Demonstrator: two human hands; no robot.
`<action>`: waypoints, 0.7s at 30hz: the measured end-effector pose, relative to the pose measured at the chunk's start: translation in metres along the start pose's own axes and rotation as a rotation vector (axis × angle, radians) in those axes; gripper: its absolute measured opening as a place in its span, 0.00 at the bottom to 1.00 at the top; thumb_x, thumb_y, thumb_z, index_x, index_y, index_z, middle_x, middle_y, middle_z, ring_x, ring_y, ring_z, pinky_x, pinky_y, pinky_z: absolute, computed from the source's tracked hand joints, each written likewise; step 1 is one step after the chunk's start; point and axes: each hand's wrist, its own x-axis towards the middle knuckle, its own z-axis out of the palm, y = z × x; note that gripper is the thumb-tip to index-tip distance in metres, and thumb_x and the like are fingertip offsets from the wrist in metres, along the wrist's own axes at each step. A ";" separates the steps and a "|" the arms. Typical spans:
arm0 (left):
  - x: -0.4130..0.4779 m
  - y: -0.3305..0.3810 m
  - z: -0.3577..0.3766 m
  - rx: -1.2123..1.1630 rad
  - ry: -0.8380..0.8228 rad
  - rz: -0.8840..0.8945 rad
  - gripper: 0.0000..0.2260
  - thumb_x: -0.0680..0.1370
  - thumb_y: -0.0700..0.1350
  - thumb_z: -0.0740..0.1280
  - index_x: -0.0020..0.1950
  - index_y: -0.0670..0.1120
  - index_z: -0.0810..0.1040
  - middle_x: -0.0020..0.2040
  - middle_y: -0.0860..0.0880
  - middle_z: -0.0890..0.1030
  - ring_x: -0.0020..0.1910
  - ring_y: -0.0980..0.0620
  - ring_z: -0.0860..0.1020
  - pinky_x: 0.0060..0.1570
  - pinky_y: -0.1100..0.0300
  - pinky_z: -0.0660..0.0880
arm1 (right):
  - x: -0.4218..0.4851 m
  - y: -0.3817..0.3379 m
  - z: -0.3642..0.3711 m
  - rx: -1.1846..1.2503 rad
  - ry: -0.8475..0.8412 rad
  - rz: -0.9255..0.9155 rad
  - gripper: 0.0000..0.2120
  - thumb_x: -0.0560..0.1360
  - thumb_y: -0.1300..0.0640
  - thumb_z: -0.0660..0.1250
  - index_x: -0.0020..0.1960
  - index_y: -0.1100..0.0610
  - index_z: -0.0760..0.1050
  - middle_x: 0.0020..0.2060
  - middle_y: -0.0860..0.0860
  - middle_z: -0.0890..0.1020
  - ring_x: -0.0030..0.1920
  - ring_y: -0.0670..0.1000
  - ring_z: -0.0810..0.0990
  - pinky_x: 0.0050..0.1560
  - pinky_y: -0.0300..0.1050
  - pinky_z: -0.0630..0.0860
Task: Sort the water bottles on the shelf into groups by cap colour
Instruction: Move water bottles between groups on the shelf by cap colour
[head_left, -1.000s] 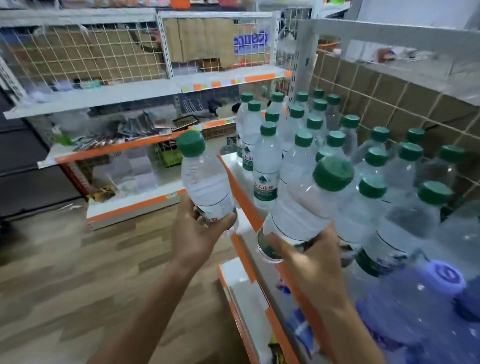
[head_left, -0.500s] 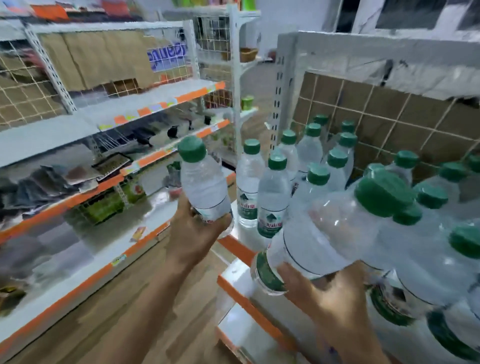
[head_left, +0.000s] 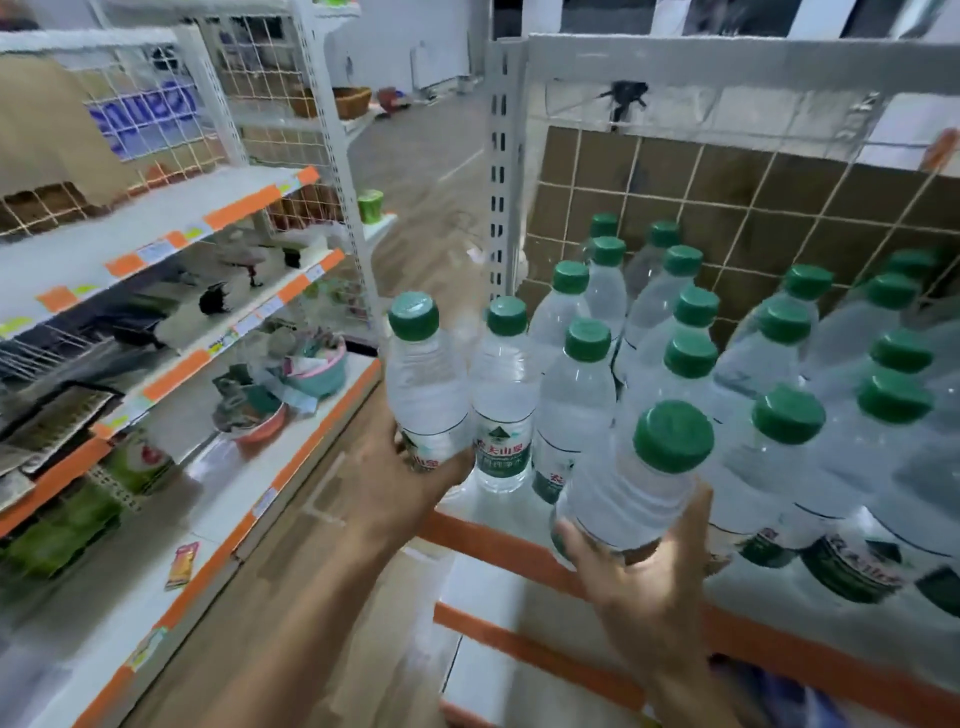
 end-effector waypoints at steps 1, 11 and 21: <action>0.005 -0.005 0.000 -0.010 -0.034 0.000 0.26 0.58 0.46 0.80 0.50 0.61 0.73 0.47 0.61 0.81 0.43 0.66 0.80 0.39 0.69 0.77 | 0.001 0.006 0.005 -0.032 0.041 0.024 0.40 0.61 0.55 0.77 0.67 0.51 0.61 0.57 0.60 0.76 0.56 0.60 0.78 0.55 0.61 0.76; 0.054 -0.041 -0.008 0.047 -0.288 0.025 0.26 0.60 0.56 0.77 0.55 0.60 0.73 0.47 0.59 0.83 0.47 0.56 0.82 0.48 0.47 0.79 | 0.007 0.021 0.043 -0.260 0.441 -0.050 0.36 0.62 0.54 0.76 0.66 0.50 0.63 0.58 0.57 0.75 0.58 0.59 0.76 0.58 0.62 0.74; 0.090 -0.038 0.012 -0.011 -0.413 0.105 0.26 0.62 0.52 0.76 0.56 0.62 0.70 0.51 0.56 0.81 0.51 0.53 0.80 0.52 0.44 0.77 | 0.022 0.038 0.080 -0.506 0.667 -0.166 0.36 0.64 0.55 0.74 0.67 0.61 0.64 0.62 0.31 0.64 0.67 0.54 0.65 0.67 0.64 0.62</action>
